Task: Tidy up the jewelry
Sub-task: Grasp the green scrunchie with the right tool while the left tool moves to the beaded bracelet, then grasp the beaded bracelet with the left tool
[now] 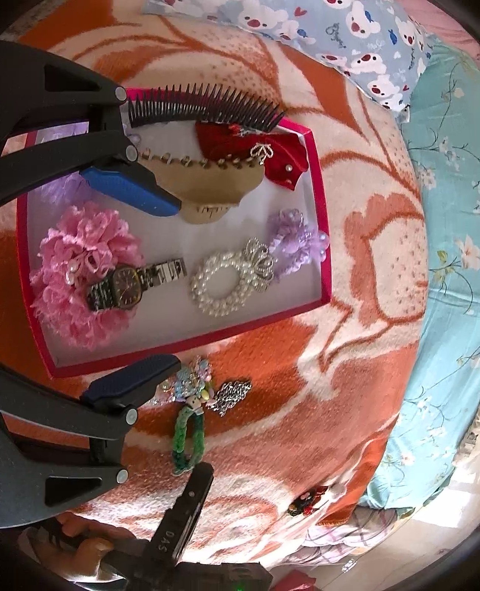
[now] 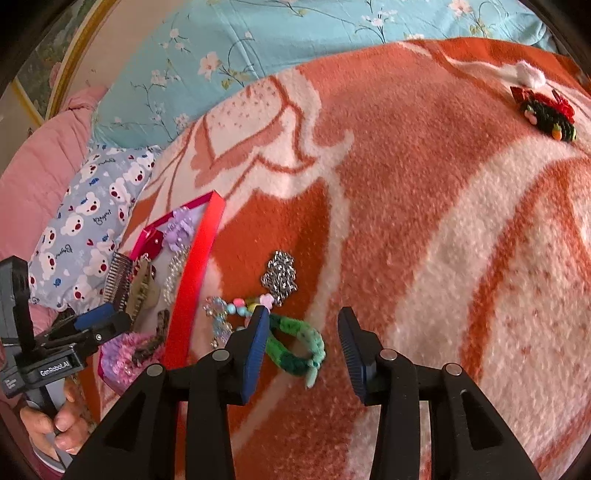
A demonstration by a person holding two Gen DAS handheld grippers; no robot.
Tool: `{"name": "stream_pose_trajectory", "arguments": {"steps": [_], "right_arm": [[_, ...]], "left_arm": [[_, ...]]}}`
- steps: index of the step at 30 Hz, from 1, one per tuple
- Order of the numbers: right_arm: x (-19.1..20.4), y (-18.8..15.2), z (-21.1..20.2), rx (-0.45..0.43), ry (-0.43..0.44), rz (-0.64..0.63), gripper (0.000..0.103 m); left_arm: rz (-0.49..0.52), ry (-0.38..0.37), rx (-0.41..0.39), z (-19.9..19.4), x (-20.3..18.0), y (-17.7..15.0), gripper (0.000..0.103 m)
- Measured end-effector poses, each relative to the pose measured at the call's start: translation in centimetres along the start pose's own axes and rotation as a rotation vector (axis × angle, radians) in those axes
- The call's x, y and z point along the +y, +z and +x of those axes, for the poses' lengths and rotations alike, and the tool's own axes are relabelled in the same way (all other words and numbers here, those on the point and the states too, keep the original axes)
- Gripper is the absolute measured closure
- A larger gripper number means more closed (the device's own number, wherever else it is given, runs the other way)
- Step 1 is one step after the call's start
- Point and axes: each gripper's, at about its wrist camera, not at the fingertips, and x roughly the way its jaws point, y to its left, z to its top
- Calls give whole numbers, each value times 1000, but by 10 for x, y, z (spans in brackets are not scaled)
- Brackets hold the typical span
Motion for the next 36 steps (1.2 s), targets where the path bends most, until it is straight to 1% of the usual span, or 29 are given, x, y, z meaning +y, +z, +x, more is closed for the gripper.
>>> {"name": "stream_pose_trajectory", "arguments": {"steps": [1, 3, 8, 10, 11, 12, 15, 17, 21, 23, 26, 31, 32, 33, 34, 35, 36], "right_arm": [[0, -2, 1, 7, -6, -5, 62], [2, -4, 5, 26, -22, -26, 57], [14, -12, 16, 66, -58, -115, 56], [17, -14, 18, 68, -80, -144, 67], [16, -14, 19, 74, -79, -145, 83], [14, -14, 19, 78, -66, -132, 92], [5, -14, 10, 52, -46, -101, 93], [-2, -12, 0, 23, -50, -83, 93], [-20, -8, -27, -47, -54, -35, 93], [-26, -7, -38, -74, -49, -21, 93], [-35, -4, -54, -109, -44, 0, 93], [-41, -3, -64, -128, -28, 13, 93], [-41, -3, -64, -128, -21, 15, 93], [-40, -3, -64, -127, -17, 15, 93], [-40, -4, -63, -126, -11, 15, 93], [-39, -4, -62, -124, -7, 14, 93], [-38, -5, -62, -122, -5, 11, 93]], "left_arm": [[5, -6, -1, -1, -2, -1, 26], [19, -24, -1, -2, -7, -3, 26], [39, -35, 9, 0, -17, -6, 26], [50, -40, 9, 0, -22, -6, 26], [63, -43, 8, -1, -27, -6, 26], [73, -45, 5, -1, -30, -6, 26], [114, -59, -3, -2, -45, -4, 26], [147, -68, -4, 0, -58, -3, 26], [201, -82, 22, 11, -86, -5, 27], [237, -74, 41, 19, -102, -9, 40], [259, -38, 87, 35, -116, -13, 49], [246, 17, 158, 64, -118, -18, 49], [236, 20, 174, 70, -115, -19, 51], [232, 14, 171, 73, -115, -19, 53], [229, 12, 162, 73, -114, -19, 58], [227, 9, 161, 73, -114, -18, 75], [215, -8, 166, 74, -112, -17, 85]]}}
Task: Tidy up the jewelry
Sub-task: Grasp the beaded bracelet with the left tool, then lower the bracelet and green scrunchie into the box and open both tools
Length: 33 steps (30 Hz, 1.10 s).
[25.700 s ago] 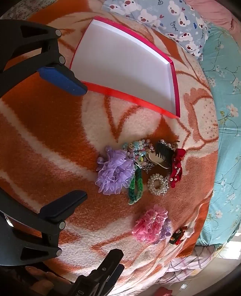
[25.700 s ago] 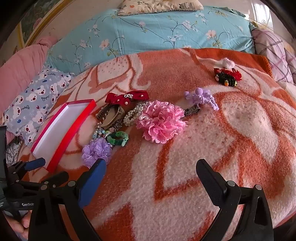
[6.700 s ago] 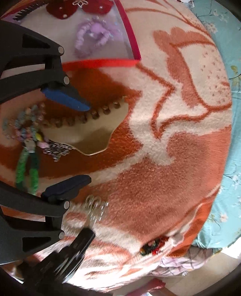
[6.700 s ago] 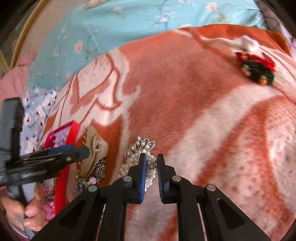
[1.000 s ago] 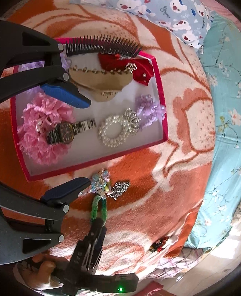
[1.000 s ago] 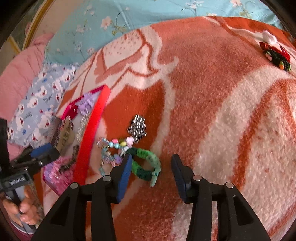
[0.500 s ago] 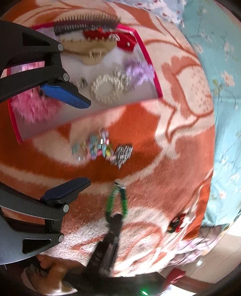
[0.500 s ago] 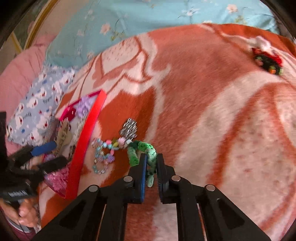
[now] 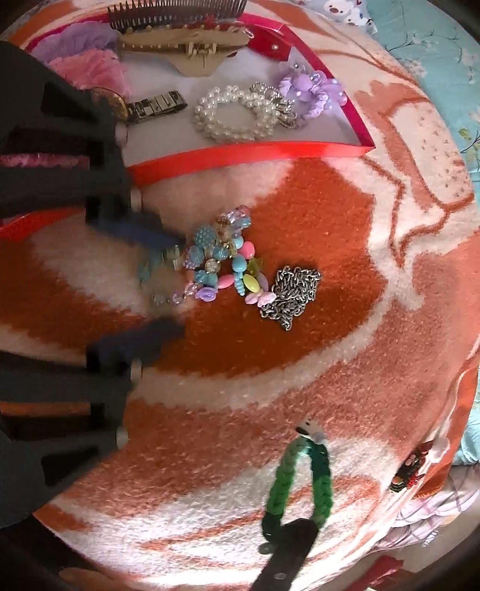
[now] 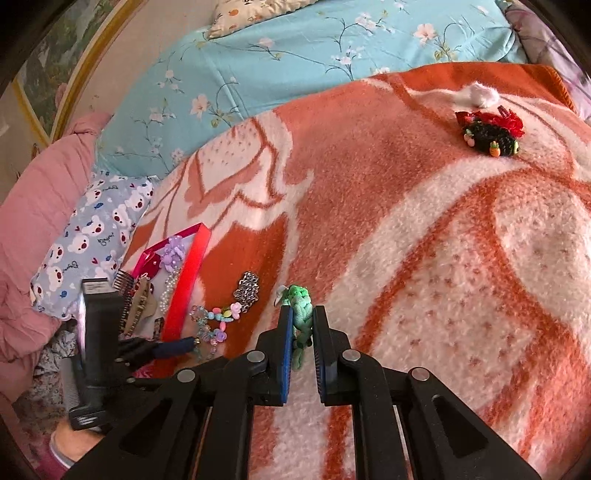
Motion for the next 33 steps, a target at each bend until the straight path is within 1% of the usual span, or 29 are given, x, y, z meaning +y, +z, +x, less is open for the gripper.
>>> {"name": "stream_pose_trajectory", "arguments": {"steps": [1, 3, 7, 15, 23, 33], "right_arm": [[1, 0, 1, 1, 1, -2, 93], [3, -1, 1, 2, 7, -4, 93], [7, -1, -3, -10, 11, -12, 93], [21, 0, -9, -30, 32, -26, 93], [43, 2, -13, -38, 63, -57, 93], [78, 0, -8, -23, 114, -110, 93]], "left_arm": [[-13, -20, 0, 0, 3, 1, 97], [-37, -59, -19, -5, 10, 0, 97], [-49, -81, -77, -25, 17, -4, 97], [-108, -124, -190, -76, 41, -7, 97], [-163, -122, -268, -109, 64, -13, 97], [-251, -84, -308, -132, 102, -34, 97]]}}
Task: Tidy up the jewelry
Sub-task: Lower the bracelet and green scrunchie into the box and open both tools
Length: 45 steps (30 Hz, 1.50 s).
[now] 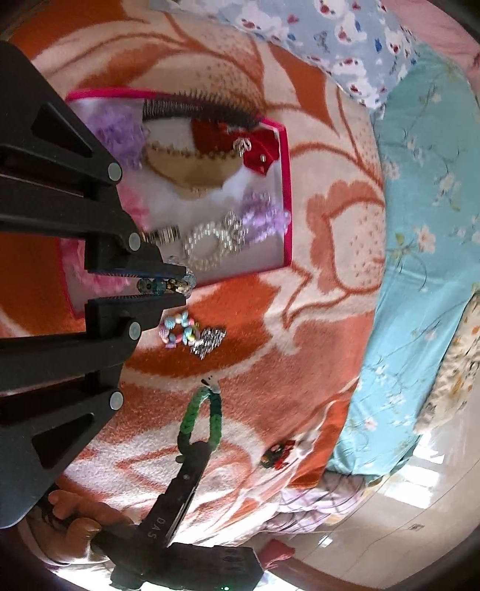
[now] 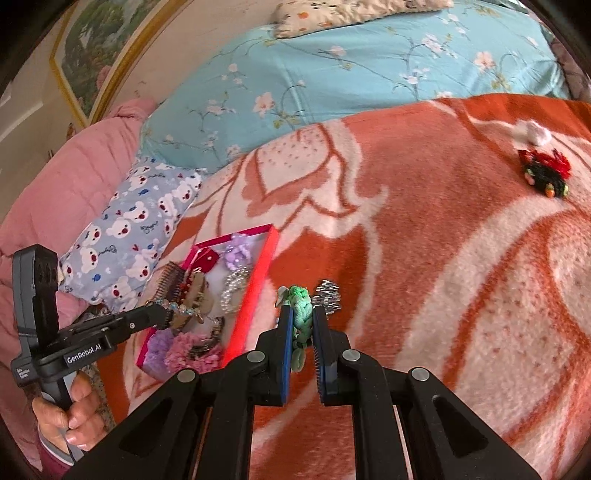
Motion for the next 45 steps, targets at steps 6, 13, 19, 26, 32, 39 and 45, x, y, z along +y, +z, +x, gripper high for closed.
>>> {"name": "stream_pose_trajectory", "arguments": {"steps": [6, 13, 19, 26, 32, 39, 45], "right_arm": [[29, 0, 13, 23, 45, -43, 93], [66, -5, 31, 59, 102, -98, 93], [92, -11, 48, 94, 143, -127, 93], [115, -16, 63, 125, 178, -150, 93], [125, -20, 82, 153, 182, -158, 93], [120, -31, 115, 223, 162, -136, 93], [112, -38, 129, 250, 132, -119, 93]], "left_arm": [[-48, 31, -23, -14, 26, -4, 97], [-107, 66, -58, -32, 57, -8, 97], [-154, 100, -78, -42, 82, -13, 97], [-198, 121, -76, -41, 104, -20, 97], [-220, 122, -64, -31, 112, -26, 97], [-250, 128, 2, -3, 123, -44, 97], [-267, 122, 54, 16, 129, -59, 97]]}}
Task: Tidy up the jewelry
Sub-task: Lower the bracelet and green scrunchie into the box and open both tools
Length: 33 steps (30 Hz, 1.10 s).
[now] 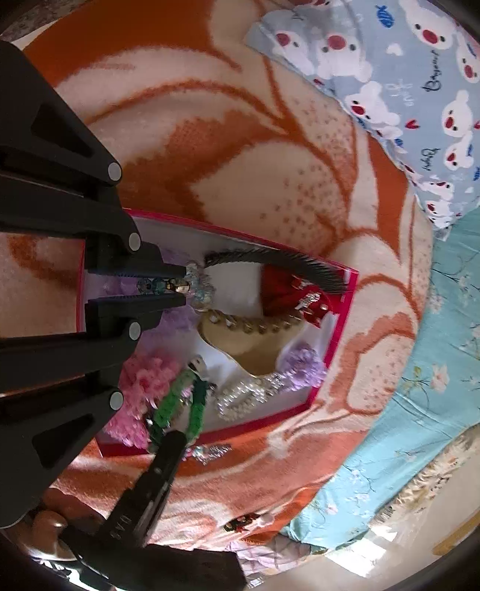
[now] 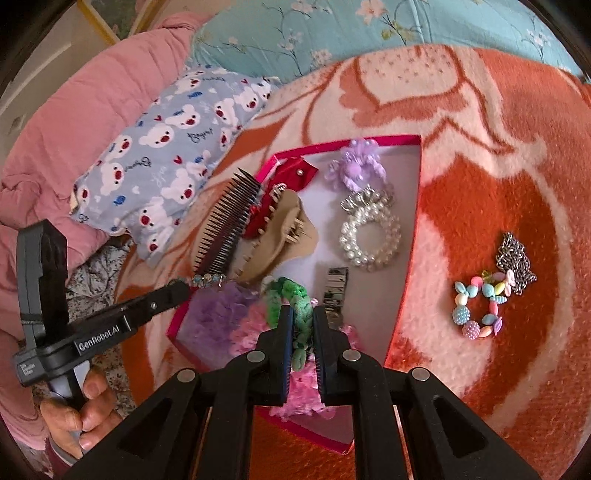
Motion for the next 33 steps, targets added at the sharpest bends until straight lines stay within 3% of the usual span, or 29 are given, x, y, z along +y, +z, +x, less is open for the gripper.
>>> {"name": "stream_pose_trajectory", "arguments": {"steps": [14, 18, 23, 33], "right_arm": [[-4, -1, 11, 16, -18, 10, 88], [-6, 0, 11, 19, -21, 20, 79], [-7, -1, 11, 19, -24, 22, 77], [-6, -2, 8, 14, -33, 9, 64]], "left_arm": [[23, 6, 27, 10, -2, -6, 97], [22, 13, 28, 11, -1, -6, 97], [29, 17, 30, 11, -3, -6, 97], [26, 33, 33, 10, -1, -9, 75]]}}
